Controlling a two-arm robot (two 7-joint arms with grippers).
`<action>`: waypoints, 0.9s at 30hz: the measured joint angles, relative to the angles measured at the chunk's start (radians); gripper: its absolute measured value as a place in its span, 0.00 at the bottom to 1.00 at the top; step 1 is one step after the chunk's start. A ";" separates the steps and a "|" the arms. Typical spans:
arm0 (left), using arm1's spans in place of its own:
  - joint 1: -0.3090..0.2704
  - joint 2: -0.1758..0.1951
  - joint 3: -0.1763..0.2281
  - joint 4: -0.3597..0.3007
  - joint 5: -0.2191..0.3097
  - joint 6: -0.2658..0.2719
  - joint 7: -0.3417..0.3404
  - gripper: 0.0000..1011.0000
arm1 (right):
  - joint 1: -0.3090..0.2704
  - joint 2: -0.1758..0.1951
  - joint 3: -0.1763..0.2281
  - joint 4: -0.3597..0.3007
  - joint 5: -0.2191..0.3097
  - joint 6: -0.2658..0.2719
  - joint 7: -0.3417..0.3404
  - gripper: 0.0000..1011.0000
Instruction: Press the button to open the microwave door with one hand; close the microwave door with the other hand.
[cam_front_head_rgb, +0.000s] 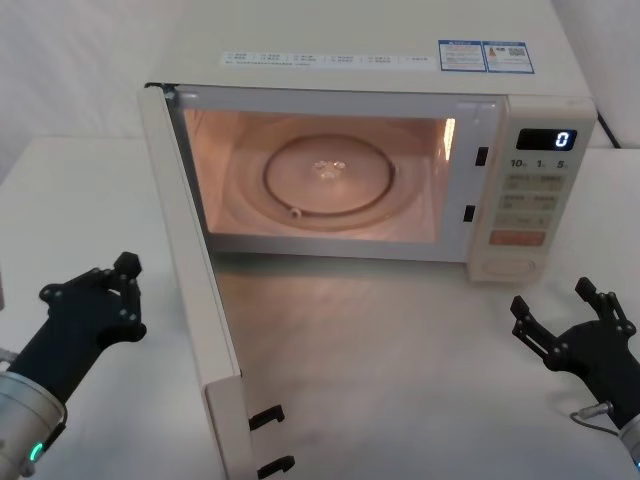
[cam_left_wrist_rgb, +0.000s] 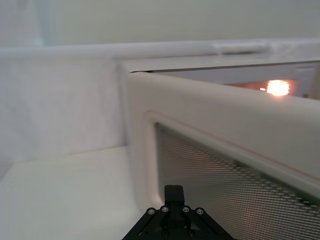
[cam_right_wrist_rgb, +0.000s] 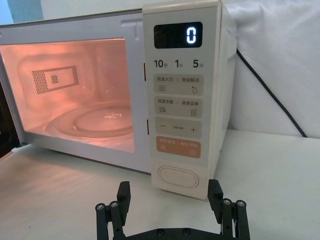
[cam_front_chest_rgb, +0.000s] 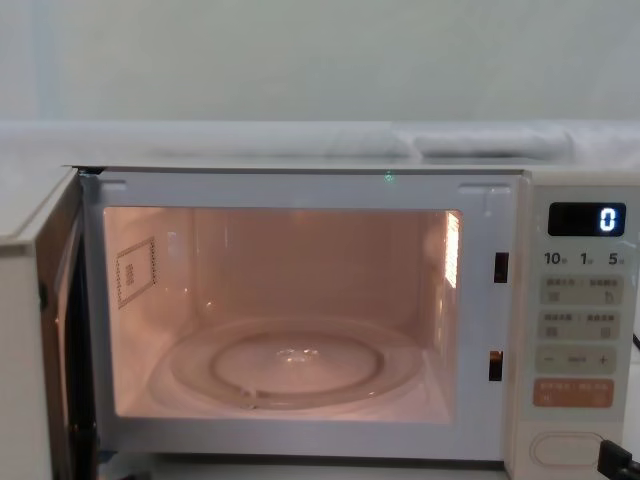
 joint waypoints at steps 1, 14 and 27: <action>-0.002 0.010 0.000 -0.002 -0.003 0.005 -0.009 0.00 | 0.000 0.000 0.000 0.000 0.000 0.000 0.000 0.99; -0.039 0.100 0.032 -0.039 -0.088 0.022 -0.113 0.00 | 0.000 0.000 0.000 0.000 0.000 0.000 0.000 0.99; -0.037 0.161 0.033 -0.073 -0.129 0.013 -0.137 0.00 | 0.000 0.000 0.000 0.000 0.000 0.000 0.000 0.99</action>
